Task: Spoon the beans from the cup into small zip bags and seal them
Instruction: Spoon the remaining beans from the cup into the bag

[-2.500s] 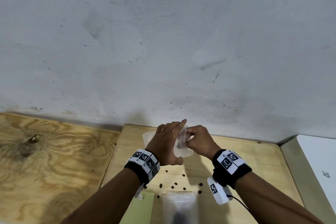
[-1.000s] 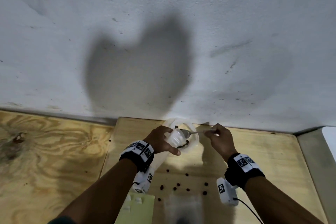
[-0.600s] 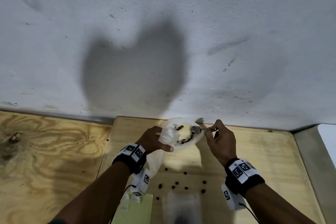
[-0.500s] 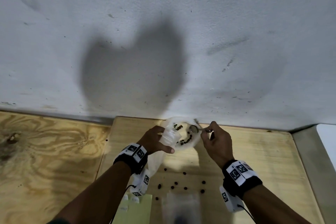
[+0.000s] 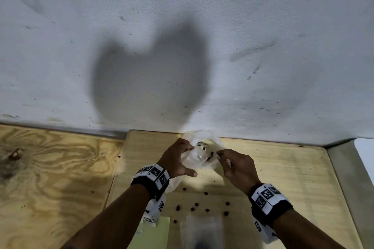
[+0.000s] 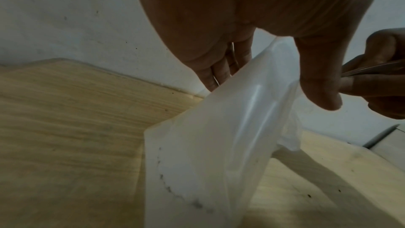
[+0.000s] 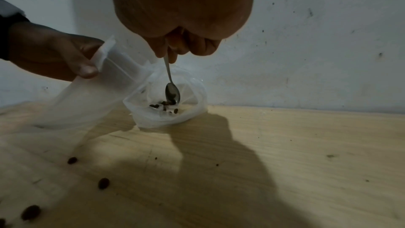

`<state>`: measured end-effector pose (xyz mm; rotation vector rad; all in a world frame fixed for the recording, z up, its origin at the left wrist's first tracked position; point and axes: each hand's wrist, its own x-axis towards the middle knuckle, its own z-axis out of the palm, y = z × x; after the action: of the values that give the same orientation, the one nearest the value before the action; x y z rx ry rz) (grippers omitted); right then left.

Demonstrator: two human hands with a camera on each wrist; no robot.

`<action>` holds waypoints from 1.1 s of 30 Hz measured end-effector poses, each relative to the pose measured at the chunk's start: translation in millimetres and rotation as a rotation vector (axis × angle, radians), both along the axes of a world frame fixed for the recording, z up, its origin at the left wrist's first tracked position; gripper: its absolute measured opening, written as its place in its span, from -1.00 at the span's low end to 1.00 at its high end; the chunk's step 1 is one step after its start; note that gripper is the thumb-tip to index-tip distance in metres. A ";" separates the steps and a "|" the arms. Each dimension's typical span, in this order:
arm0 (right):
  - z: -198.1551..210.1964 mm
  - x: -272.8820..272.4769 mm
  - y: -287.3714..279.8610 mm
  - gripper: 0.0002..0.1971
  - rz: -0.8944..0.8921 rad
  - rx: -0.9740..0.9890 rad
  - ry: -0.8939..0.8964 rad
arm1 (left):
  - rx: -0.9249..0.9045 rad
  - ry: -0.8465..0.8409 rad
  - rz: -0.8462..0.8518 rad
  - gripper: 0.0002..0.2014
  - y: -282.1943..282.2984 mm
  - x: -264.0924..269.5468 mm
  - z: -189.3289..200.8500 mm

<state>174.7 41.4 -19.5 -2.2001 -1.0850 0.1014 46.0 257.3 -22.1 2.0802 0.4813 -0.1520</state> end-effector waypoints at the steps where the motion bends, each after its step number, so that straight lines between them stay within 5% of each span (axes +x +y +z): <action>1: -0.1 1.7 2.2 -0.79 -0.006 -0.010 0.012 | 0.005 0.003 -0.004 -0.13 -0.4 0.4 -0.5; 6: 1.1 5.6 7.1 -0.85 0.059 -0.160 0.074 | 0.024 0.032 0.023 -0.13 2.9 3.3 -3.3; 14: 2.4 13.5 9.9 -0.88 0.025 -0.102 0.050 | -0.124 0.170 0.133 -0.14 10.4 7.1 -2.9; 21: 4.5 13.1 -2.0 -0.93 0.146 -0.179 0.029 | -0.217 0.284 0.267 0.14 25.2 6.3 -2.4; 28: 0.7 14.0 22.5 -0.85 0.175 -0.161 0.002 | -0.296 0.278 0.308 0.05 23.8 6.6 -4.6; 33: 2.9 14.6 9.1 -0.87 0.251 -0.224 0.015 | -0.444 0.228 0.387 -0.20 29.5 7.9 -8.8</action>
<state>189.2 50.5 -16.6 -2.2414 -1.3956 0.3653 53.9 286.8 -30.9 1.5131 0.8927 -0.2441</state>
